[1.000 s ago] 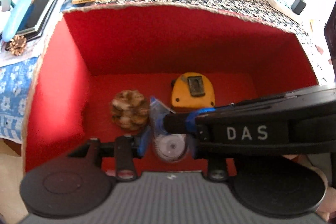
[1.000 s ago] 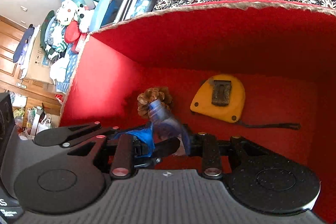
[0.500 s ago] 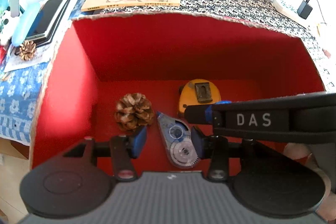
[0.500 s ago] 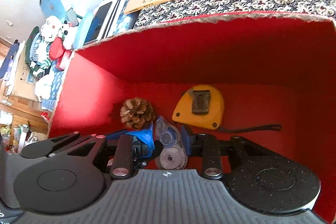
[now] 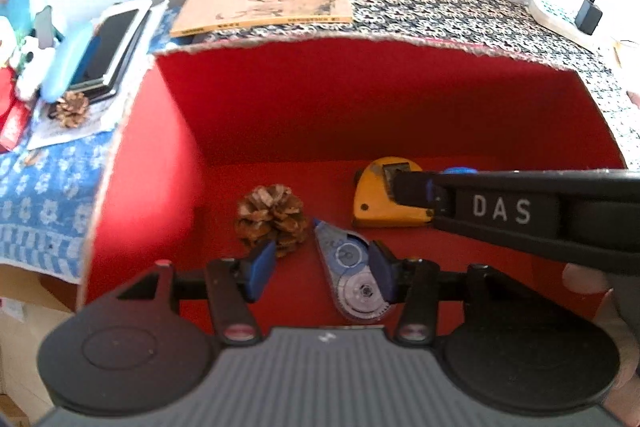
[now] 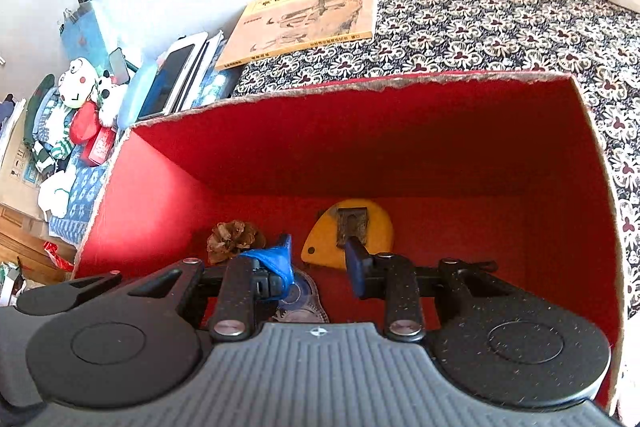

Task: Organize rigid objects
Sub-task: 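Open the right tool to release the correction tape inside the box, then move the right tool back to the small silver scissors on the bedspread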

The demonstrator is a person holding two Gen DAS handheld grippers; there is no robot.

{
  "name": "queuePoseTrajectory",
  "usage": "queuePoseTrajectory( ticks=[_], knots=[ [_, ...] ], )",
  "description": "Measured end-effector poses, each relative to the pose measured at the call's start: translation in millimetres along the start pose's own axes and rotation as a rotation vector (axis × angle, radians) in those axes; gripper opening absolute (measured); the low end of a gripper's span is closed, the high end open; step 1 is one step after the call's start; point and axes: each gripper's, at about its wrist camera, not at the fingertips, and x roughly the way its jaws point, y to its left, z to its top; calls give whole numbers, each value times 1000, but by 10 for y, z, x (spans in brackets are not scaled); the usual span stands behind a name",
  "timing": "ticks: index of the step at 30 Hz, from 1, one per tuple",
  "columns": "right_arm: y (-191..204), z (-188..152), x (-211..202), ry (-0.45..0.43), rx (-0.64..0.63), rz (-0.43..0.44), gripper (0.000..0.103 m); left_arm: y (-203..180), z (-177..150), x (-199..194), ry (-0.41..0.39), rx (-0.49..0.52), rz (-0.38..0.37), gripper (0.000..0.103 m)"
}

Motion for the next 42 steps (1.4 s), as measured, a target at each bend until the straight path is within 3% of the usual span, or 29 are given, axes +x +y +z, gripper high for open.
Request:
queuePoseTrajectory(
  ticks=[4, 11, 34, 42],
  knots=[
    [7, -71, -122, -29, -15, -54, 13, 11, -50, -157, -25, 1, 46, 54],
    [-1, -203, -414, -73, -16, -45, 13, 36, -160, -427, -68, -8, 115, 58],
    [85, -806, -1243, -199, -103, 55, 13, -253, -658, -1166, -132, -53, 222, 63],
    [65, -981, -1348, -201, -123, 83, 13, -363, -879, -1291, -128, -79, 248, 63]
  ],
)
